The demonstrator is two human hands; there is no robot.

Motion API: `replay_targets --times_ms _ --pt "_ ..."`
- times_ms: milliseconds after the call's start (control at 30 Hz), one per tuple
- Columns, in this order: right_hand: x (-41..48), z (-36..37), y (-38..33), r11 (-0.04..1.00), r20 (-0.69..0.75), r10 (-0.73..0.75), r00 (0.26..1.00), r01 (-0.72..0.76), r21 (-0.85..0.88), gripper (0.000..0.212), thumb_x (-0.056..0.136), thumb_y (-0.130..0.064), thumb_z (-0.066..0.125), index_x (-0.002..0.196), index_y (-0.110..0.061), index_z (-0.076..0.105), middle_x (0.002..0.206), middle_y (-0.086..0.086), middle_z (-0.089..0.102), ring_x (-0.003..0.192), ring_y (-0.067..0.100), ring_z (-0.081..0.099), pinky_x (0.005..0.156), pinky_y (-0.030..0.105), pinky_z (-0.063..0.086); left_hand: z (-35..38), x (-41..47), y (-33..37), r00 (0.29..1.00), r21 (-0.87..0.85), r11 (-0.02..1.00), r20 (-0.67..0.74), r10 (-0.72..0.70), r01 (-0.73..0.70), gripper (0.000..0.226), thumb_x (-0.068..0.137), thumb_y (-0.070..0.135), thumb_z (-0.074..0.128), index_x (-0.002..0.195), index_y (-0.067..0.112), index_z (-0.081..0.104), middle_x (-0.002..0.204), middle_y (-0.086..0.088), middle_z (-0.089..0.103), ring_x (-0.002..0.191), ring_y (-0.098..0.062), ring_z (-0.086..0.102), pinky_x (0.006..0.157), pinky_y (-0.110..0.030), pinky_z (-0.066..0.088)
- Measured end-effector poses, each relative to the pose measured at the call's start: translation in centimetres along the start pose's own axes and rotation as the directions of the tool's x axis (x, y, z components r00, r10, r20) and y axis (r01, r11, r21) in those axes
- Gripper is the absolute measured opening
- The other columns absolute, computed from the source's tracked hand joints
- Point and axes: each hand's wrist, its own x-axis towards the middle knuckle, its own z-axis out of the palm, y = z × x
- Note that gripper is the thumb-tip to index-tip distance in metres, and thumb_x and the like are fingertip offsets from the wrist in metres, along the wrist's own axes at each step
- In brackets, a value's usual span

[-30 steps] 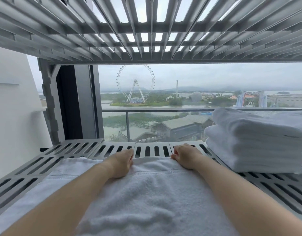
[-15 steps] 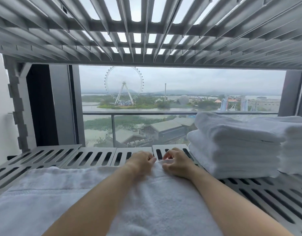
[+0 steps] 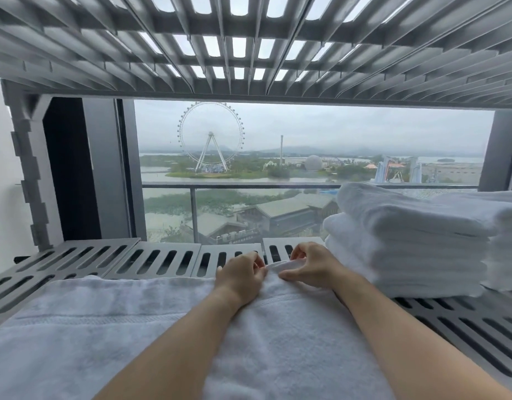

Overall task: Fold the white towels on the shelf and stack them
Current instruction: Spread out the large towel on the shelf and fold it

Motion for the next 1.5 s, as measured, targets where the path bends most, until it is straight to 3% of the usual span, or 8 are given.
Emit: replay_targets --times_ms 167,333,567,833,1067,1233,1367,1500 --pt "-0.2 0.0 0.2 0.998 -0.022 0.011 1.000 -0.010 0.060 0.018 0.066 -0.034 0.063 0.080 -0.027 0.055 0.087 -0.009 0.058 0.080 0.004 0.053 0.060 0.016 0.037 0.0 -0.1 0.0 0.998 -0.027 0.998 -0.024 0.061 -0.061 0.021 0.091 0.033 0.053 0.105 0.030 0.068 0.106 0.005 0.064 0.101 -0.015 0.057 0.094 -0.038 0.044" --pt "-0.2 -0.6 0.3 0.993 -0.028 -0.008 1.000 0.011 0.118 0.025 0.068 -0.022 0.071 0.090 -0.027 0.059 0.090 -0.010 0.055 0.082 0.005 0.053 0.062 0.012 0.038 -0.1 -0.1 -0.1 0.996 -0.027 0.996 -0.048 0.079 -0.080 0.015 0.089 0.031 0.055 0.096 0.030 0.068 0.099 0.007 0.066 0.087 -0.010 0.056 0.087 -0.033 0.047" --pt "-0.3 -1.3 1.0 0.992 -0.008 0.001 1.000 0.000 0.125 0.027 0.066 -0.028 0.082 0.087 -0.024 0.064 0.096 -0.001 0.064 0.082 0.006 0.057 0.070 0.015 0.044 -0.1 0.7 1.1 0.994 -0.016 0.994 -0.018 0.103 -0.104 0.026 0.092 0.039 0.049 0.099 0.024 0.069 0.094 0.004 0.071 0.091 -0.017 0.062 0.085 -0.036 0.049" --pt "-0.4 -2.0 1.3 0.995 -0.027 0.030 0.999 -0.027 0.101 0.040 0.059 -0.037 0.087 0.086 -0.024 0.060 0.080 -0.006 0.058 0.068 0.004 0.052 0.059 0.013 0.041 1.6 1.1 1.8 0.998 -0.179 0.982 0.002 0.068 -0.067 0.020 0.088 0.036 0.060 0.102 0.025 0.068 0.104 0.007 0.069 0.099 -0.011 0.061 0.089 -0.029 0.047" --pt "-0.7 -1.8 0.6 0.998 -0.055 -0.039 0.998 0.041 0.047 0.034 0.061 -0.033 0.084 0.081 -0.031 0.057 0.077 -0.009 0.057 0.066 0.003 0.052 0.058 0.014 0.040 1.6 0.5 1.5 0.996 -0.247 0.965 -0.042 0.082 -0.089 0.015 0.089 0.028 0.059 0.104 0.030 0.065 0.087 0.010 0.062 0.081 -0.004 0.056 0.068 -0.015 0.038" --pt "-0.6 -1.4 0.3 0.998 -0.028 -0.069 0.997 0.069 -0.002 0.022 0.069 -0.037 0.079 0.083 -0.028 0.066 0.085 -0.009 0.059 0.076 0.002 0.055 0.065 0.013 0.041 1.4 0.4 1.5 0.993 -0.210 0.971 -0.046 0.110 -0.118 0.017 0.090 0.028 0.058 0.106 0.027 0.065 0.096 0.006 0.066 0.086 -0.007 0.056 0.073 -0.017 0.039" --pt "-0.7 -1.1 -0.3 0.988 -0.025 -0.131 0.991 0.129 -0.082 0.018 0.075 -0.035 0.075 0.085 -0.021 0.069 0.093 -0.003 0.059 0.094 0.013 0.055 0.084 0.027 0.048 1.3 0.4 1.2 0.992 -0.187 0.974 -0.028 0.125 -0.128 0.024 0.090 0.029 0.058 0.112 0.022 0.066 0.110 0.005 0.068 0.099 -0.009 0.059 0.083 -0.016 0.038" --pt "-0.9 -1.3 -0.6 0.979 -0.039 -0.181 0.983 0.176 -0.106 0.009 0.075 -0.037 0.073 0.082 -0.031 0.071 0.085 -0.009 0.059 0.087 0.011 0.054 0.080 0.031 0.048 1.3 0.5 1.0 0.990 -0.192 0.971 -0.012 0.140 -0.140 0.027 0.090 0.029 0.059 0.115 0.021 0.065 0.115 0.007 0.067 0.108 -0.007 0.057 0.089 -0.012 0.035"
